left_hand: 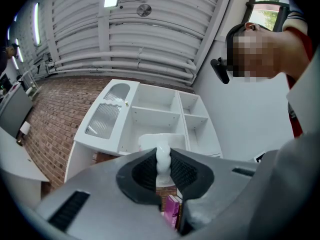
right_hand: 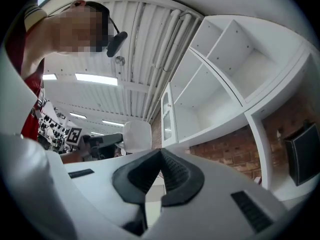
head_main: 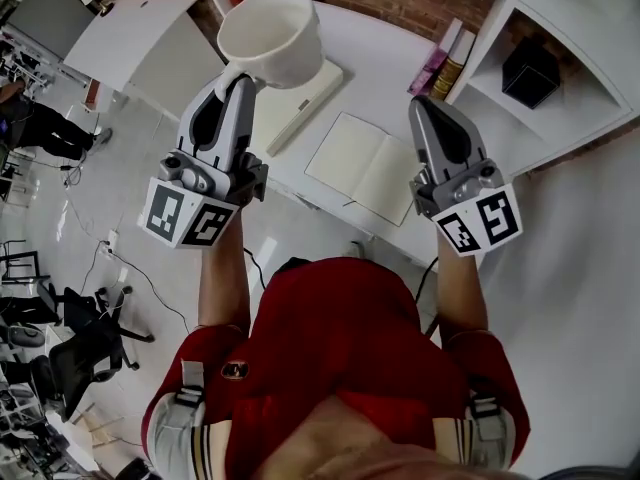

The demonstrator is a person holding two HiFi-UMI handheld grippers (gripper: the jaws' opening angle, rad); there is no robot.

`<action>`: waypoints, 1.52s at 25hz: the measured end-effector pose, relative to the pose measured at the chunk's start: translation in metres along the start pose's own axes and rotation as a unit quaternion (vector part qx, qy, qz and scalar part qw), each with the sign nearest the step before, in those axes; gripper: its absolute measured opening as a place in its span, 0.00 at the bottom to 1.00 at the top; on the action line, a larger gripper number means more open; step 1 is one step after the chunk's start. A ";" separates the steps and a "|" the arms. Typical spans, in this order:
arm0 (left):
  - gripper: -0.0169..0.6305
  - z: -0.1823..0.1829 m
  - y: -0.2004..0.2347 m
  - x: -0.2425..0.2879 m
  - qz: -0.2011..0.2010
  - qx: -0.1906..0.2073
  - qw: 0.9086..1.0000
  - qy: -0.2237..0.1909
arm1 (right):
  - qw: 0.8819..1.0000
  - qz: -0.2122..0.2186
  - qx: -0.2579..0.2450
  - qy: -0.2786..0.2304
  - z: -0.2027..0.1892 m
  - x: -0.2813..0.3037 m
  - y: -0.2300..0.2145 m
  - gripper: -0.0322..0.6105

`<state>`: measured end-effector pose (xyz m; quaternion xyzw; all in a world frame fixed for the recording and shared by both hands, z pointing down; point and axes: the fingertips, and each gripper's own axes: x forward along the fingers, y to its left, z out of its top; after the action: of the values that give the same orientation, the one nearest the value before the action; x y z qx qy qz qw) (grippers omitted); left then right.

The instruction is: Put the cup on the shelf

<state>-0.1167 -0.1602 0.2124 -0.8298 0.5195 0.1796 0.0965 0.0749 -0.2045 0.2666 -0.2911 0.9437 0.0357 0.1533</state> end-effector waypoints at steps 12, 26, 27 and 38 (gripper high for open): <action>0.10 0.000 0.022 0.047 -0.016 0.005 1.000 0.002 | 1.000 -0.002 -0.010 -0.006 0.005 0.029 -0.025 0.05; 0.10 0.019 0.066 0.121 -0.033 0.003 0.999 0.003 | 0.999 -0.038 -0.017 -0.002 0.002 0.036 -0.035 0.05; 0.10 0.021 0.070 0.127 -0.032 0.006 0.999 0.004 | 0.999 -0.040 -0.017 -0.002 0.001 0.036 -0.036 0.05; 0.10 0.027 0.106 0.187 -0.026 0.017 1.000 0.002 | 0.998 -0.063 -0.021 0.002 -0.006 0.041 -0.043 0.05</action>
<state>-0.1428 -0.3521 0.1161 -0.8417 0.5008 0.1665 0.1143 0.0648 -0.2630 0.2607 -0.3533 0.9227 0.0452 0.1476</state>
